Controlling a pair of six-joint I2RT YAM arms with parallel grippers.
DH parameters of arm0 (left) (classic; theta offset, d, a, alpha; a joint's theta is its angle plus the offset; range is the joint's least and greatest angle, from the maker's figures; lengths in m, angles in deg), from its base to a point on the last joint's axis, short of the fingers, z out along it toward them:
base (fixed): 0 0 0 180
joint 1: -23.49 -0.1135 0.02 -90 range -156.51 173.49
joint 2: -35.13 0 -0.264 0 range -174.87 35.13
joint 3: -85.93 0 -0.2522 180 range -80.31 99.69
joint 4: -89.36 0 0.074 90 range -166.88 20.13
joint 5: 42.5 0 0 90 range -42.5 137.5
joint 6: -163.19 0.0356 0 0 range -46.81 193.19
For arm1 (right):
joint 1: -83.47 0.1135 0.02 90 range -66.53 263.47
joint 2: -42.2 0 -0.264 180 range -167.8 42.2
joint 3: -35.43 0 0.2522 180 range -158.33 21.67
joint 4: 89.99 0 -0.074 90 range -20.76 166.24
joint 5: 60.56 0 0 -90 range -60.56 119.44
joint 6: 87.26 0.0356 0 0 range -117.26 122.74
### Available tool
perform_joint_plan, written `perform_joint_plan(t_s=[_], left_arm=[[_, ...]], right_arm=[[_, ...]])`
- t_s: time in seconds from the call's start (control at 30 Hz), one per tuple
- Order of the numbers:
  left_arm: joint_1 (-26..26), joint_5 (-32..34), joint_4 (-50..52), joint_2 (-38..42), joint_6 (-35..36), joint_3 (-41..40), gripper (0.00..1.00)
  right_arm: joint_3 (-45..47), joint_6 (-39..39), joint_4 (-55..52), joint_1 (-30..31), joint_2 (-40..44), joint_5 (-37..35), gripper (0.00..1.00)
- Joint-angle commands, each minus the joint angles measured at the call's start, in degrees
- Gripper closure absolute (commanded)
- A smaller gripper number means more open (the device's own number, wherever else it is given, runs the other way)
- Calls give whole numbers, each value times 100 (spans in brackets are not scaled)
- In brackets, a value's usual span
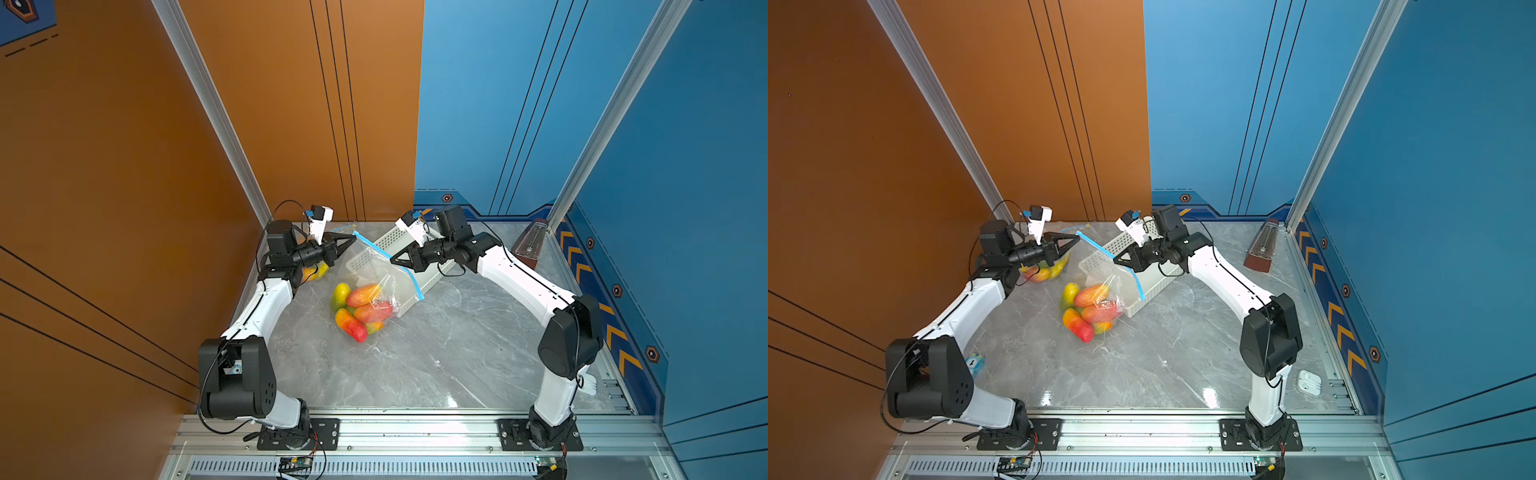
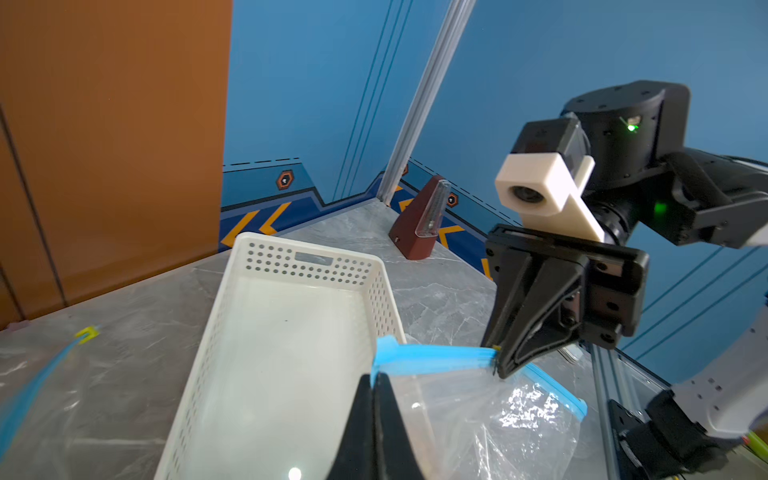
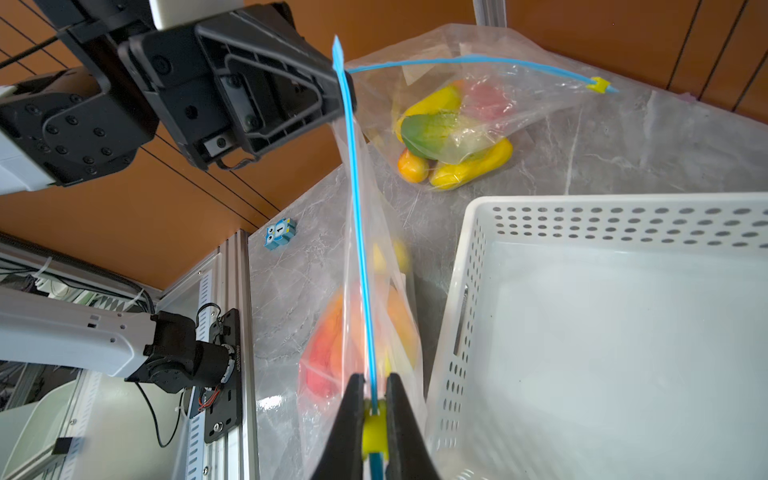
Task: Place the mango in a zip-top bag and seal the zipper
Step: Zip the zipper on the zipper food storage bag, then reset both arms
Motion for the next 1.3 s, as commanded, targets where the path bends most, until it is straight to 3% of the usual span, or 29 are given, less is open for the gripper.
perform_joint_plan(t_s=[0.0,0.17,0.53,0.6,0.67,0.7,0.77,0.8,0.83,0.9,0.93,1.03,1.1,1.2,1.27], left_arm=[[-231,1399,-214,381,-227,-103,100],[-492,2011,-209,668,-256,-282,100],[-623,2055,-210,844,-233,-662,100],[-597,1938,-205,859,-229,-689,98],[-505,1850,-203,873,-238,-713,67],[-420,1841,-206,886,-225,-740,59],[-270,1992,-201,971,-211,-887,29],[-226,2057,-209,1048,-171,-1015,26],[-211,2211,-214,1123,-159,-1150,24],[-227,2869,-211,1417,-213,-1558,3],[-220,3273,-214,1572,-247,-1742,1],[-78,5167,-225,2106,-383,-2521,2],[139,6238,-313,2452,-171,-3122,2],[310,7273,-840,2453,158,-3906,2],[191,7198,-1265,2174,150,-4186,2]], right_arm=[[471,346,-568,-54,506,-287,100],[957,320,-807,-292,949,-634,100],[1105,240,-1080,-660,1023,-928,100],[1078,136,-958,-650,1045,-835,91],[992,186,-585,-597,1049,-663,89],[897,253,-380,-560,1028,-640,83],[773,521,131,-512,1029,-845,71],[781,674,414,-516,1063,-952,56],[767,695,568,-521,1083,-963,39],[695,779,719,-551,1195,-1289,16],[700,768,723,-574,1280,-1397,2],[1243,699,935,-721,1928,-2360,0],[2321,833,1640,-976,2614,-2991,0],[3903,1017,2471,-1524,3672,-4024,0],[4735,848,2807,-1886,4140,-4573,0]])
